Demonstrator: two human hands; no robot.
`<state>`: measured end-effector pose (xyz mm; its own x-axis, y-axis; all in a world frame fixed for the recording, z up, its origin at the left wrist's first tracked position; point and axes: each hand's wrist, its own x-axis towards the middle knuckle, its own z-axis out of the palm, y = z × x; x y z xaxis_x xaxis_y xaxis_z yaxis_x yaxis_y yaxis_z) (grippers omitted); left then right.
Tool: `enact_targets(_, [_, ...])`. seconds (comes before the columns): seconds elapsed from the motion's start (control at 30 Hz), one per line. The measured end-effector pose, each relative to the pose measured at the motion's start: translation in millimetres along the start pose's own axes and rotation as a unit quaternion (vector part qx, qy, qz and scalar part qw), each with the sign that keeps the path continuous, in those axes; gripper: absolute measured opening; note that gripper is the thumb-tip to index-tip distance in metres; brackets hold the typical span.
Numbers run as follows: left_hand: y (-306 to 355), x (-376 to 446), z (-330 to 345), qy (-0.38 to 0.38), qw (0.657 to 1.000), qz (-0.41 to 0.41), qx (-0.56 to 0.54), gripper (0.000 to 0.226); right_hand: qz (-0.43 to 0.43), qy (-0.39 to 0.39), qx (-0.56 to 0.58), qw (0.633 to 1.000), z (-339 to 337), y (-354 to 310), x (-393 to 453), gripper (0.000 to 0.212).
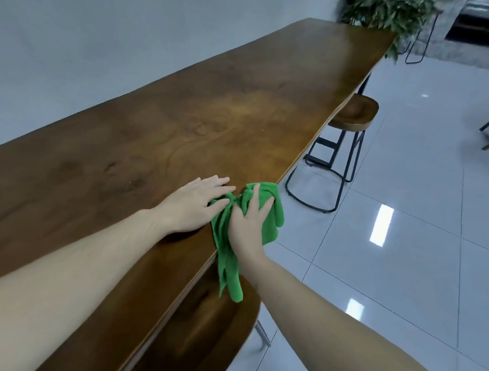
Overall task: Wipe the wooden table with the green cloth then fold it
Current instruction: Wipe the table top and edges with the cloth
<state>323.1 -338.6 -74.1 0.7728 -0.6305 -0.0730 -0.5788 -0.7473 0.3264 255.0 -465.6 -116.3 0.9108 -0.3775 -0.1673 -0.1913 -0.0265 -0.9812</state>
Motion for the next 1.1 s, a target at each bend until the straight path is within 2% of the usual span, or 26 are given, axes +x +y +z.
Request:
enact_targets(0.13, [-15.6, -61.1, 2.2, -0.007, 0.999, 0.012, 0.049, 0.056, 0.022, 0.025, 0.013, 0.999, 4.1, -9.0, -4.6, 0.067])
enact_targets(0.4, [-24.5, -151.5, 1.8, -0.034, 0.997, 0.011, 0.072, 0.057, 0.041, 0.075, -0.03, 0.996, -6.7, -24.1, 24.0, 0.062])
enact_targets(0.63, [-28.0, -214.7, 2.3, -0.041, 0.995, -0.041, 0.085, 0.06, 0.044, 0.074, -0.054, 0.995, -15.2, -28.6, 36.3, 0.063])
enact_targets(0.83, [-26.6, -227.4, 7.3, -0.007, 0.995, -0.05, 0.09, 0.063, 0.029, 0.051, -0.049, 0.997, 4.2, -20.7, -14.1, 0.065])
enact_targets(1.1, [-28.2, -226.7, 10.4, 0.016, 0.994, -0.048, 0.095, 0.059, -0.013, -0.019, -0.017, 1.0, 51.1, 18.8, -105.3, 0.069])
